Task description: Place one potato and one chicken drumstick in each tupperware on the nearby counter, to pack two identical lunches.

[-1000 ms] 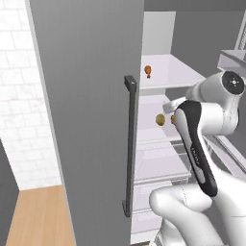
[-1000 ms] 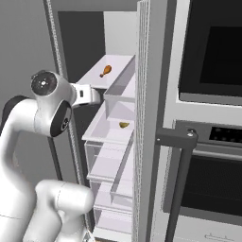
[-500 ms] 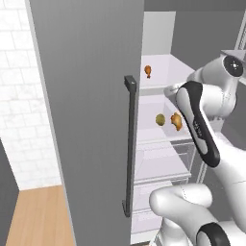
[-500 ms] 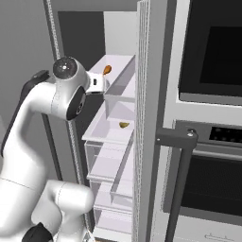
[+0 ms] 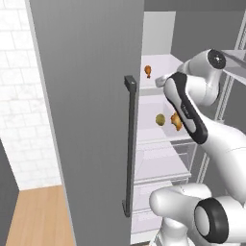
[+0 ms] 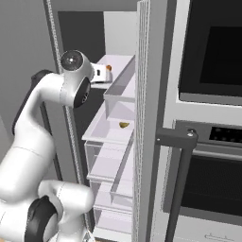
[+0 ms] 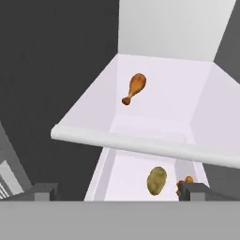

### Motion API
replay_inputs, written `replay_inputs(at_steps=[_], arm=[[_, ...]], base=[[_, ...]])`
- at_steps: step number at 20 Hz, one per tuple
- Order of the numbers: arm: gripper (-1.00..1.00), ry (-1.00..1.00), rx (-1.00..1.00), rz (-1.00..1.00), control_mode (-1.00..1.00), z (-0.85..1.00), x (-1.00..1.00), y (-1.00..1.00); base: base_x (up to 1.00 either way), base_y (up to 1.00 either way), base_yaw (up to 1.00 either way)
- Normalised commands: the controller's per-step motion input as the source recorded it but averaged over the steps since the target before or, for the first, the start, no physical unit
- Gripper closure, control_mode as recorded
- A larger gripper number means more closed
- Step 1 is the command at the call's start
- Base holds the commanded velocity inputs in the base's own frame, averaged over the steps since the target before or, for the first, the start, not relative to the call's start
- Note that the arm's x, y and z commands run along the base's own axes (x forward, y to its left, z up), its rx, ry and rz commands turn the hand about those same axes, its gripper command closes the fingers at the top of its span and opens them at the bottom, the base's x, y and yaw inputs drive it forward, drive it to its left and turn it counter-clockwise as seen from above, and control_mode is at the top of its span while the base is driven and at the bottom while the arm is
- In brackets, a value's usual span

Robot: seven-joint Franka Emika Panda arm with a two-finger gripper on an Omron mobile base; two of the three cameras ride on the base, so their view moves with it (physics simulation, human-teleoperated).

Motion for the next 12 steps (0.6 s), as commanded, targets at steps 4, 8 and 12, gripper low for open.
replay_inputs(at_steps=[4,8,12], arm=[[-1.00,0.00,0.00,0.00,-1.00,0.00,0.63,0.00],[-1.00,0.00,0.00,0.00,-1.00,0.00,0.64,-0.02],[-1.00,0.00,0.00,0.00,-1.00,0.00,0.62,0.00]], base=[[0.00,0.00,0.00],[0.00,0.00,0.00],[0.00,0.00,0.00]])
